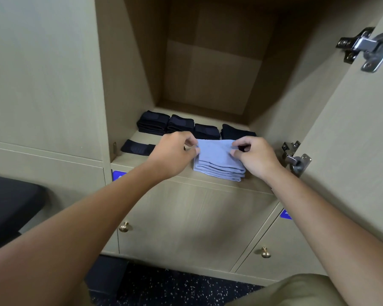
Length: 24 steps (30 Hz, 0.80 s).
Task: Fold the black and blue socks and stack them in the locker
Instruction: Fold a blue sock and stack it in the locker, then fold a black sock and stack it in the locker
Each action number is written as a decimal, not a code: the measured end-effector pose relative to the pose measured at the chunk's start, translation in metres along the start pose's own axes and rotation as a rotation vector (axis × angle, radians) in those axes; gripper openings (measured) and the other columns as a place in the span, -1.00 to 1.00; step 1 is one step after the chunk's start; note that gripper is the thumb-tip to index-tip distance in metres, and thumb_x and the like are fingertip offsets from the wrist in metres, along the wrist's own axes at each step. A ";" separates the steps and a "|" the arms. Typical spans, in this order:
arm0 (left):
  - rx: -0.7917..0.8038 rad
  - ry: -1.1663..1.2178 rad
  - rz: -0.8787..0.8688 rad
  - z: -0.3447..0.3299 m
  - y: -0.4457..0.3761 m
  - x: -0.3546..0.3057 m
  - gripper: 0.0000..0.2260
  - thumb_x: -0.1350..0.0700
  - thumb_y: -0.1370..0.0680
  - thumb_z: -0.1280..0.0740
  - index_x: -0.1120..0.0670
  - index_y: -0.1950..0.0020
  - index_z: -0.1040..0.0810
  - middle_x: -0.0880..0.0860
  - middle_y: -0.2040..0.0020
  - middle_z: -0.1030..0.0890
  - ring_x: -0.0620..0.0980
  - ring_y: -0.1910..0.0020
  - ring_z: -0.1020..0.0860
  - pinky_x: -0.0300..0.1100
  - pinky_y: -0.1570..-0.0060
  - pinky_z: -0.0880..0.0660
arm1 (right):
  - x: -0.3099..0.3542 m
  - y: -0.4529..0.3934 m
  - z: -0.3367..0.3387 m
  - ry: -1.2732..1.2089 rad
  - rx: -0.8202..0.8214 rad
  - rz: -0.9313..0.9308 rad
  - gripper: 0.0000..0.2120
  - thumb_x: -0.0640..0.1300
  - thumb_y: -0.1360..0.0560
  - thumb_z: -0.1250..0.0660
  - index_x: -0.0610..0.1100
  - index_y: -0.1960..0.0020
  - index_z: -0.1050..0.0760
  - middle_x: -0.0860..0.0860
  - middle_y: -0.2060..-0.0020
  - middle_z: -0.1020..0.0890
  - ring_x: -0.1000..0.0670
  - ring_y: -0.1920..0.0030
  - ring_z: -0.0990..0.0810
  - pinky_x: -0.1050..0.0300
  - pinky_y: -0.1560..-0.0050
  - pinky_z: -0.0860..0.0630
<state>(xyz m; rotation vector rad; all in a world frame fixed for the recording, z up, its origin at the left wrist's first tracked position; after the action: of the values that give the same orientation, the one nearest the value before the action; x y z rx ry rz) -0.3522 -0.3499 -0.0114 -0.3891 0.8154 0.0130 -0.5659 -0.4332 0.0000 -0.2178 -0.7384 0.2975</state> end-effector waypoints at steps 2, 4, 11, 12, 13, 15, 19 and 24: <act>0.008 -0.055 -0.023 0.009 0.005 0.002 -0.93 0.03 -0.61 -0.36 -0.03 -0.05 -0.62 -0.16 0.00 -0.66 -0.27 0.22 -0.51 -0.28 0.26 -0.35 | 0.012 0.002 0.002 0.030 0.002 0.041 -0.82 -0.11 -0.53 -0.45 -0.08 -0.13 -0.67 0.06 -0.08 -0.63 0.06 -0.08 -0.54 0.23 -0.06 -0.35; 0.004 -0.142 -0.041 0.019 0.010 0.003 -0.93 0.02 -0.61 -0.35 -0.06 -0.07 -0.60 -0.16 0.03 -0.66 -0.29 0.24 -0.51 -0.20 0.24 -0.43 | 0.025 0.005 0.000 0.055 0.029 0.076 -0.85 -0.07 -0.54 -0.44 -0.03 -0.10 -0.66 0.09 -0.07 -0.63 0.05 -0.08 -0.55 0.20 -0.04 -0.38; -0.006 -0.339 -0.034 0.063 0.034 0.018 -0.94 -0.03 -0.61 -0.35 -0.10 -0.04 -0.59 -0.22 0.16 -0.65 -0.18 0.18 -0.54 -0.09 0.06 -0.57 | 0.079 0.021 -0.020 0.032 0.176 0.253 -0.91 -0.06 -0.55 -0.43 0.02 -0.05 -0.63 0.19 0.10 -0.65 0.16 0.00 -0.59 0.41 0.04 -0.39; 0.000 -0.352 -0.031 0.069 0.038 0.021 -0.94 -0.03 -0.60 -0.36 -0.09 -0.03 -0.60 -0.21 0.17 -0.66 -0.16 0.17 -0.56 -0.09 0.05 -0.57 | 0.086 0.024 -0.025 0.034 0.203 0.271 -0.91 -0.05 -0.55 -0.43 0.02 -0.05 -0.63 0.20 0.11 -0.65 0.19 0.01 -0.59 0.37 0.01 -0.41; 0.010 -0.357 -0.026 0.074 0.042 0.024 -0.93 -0.03 -0.61 -0.37 -0.08 -0.03 -0.61 -0.20 0.18 -0.66 -0.14 0.16 -0.57 -0.09 0.05 -0.57 | 0.092 0.027 -0.030 0.036 0.227 0.287 -0.90 -0.05 -0.55 -0.43 0.02 -0.06 -0.63 0.20 0.12 -0.65 0.21 0.03 -0.59 0.39 0.01 -0.41; 0.027 -0.352 -0.013 0.086 0.050 0.029 -0.92 -0.01 -0.60 -0.39 -0.04 -0.03 -0.63 -0.17 0.19 -0.66 -0.14 0.15 -0.59 -0.10 0.03 -0.58 | 0.104 0.032 -0.040 0.023 0.275 0.311 -0.89 -0.05 -0.56 -0.42 0.02 -0.08 -0.62 0.18 0.12 -0.65 0.20 0.04 -0.59 0.49 0.12 -0.39; 0.059 -0.409 0.028 0.112 0.068 0.044 -0.93 -0.02 -0.61 -0.38 -0.07 0.02 -0.64 -0.16 0.17 -0.64 -0.17 0.18 -0.57 -0.09 0.01 -0.57 | 0.129 0.044 -0.065 0.018 0.361 0.367 -0.90 -0.05 -0.56 -0.43 0.01 -0.06 -0.60 0.13 0.15 -0.64 0.13 0.11 -0.60 0.41 0.20 -0.43; 0.074 -0.476 0.082 0.148 0.089 0.058 -0.88 -0.06 -0.60 -0.37 -0.06 0.01 -0.66 -0.13 0.11 -0.64 -0.23 0.21 -0.53 -0.15 0.07 -0.48 | 0.160 0.058 -0.103 0.051 0.467 0.456 -0.87 -0.05 -0.55 -0.42 0.01 -0.10 -0.61 0.16 0.19 -0.64 0.16 0.19 -0.56 0.26 0.15 -0.43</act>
<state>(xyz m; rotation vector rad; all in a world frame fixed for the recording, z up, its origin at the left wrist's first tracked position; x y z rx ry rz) -0.2225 -0.2239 0.0093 -0.2664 0.3595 0.1465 -0.3944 -0.3334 0.0086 0.0542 -0.5442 0.8830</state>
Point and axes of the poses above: each hand's wrist, its own y-axis away from the middle knuckle, its own z-axis out of the back of the hand, x = y × z, the point moved 7 cm from there along -y, towards the middle knuckle
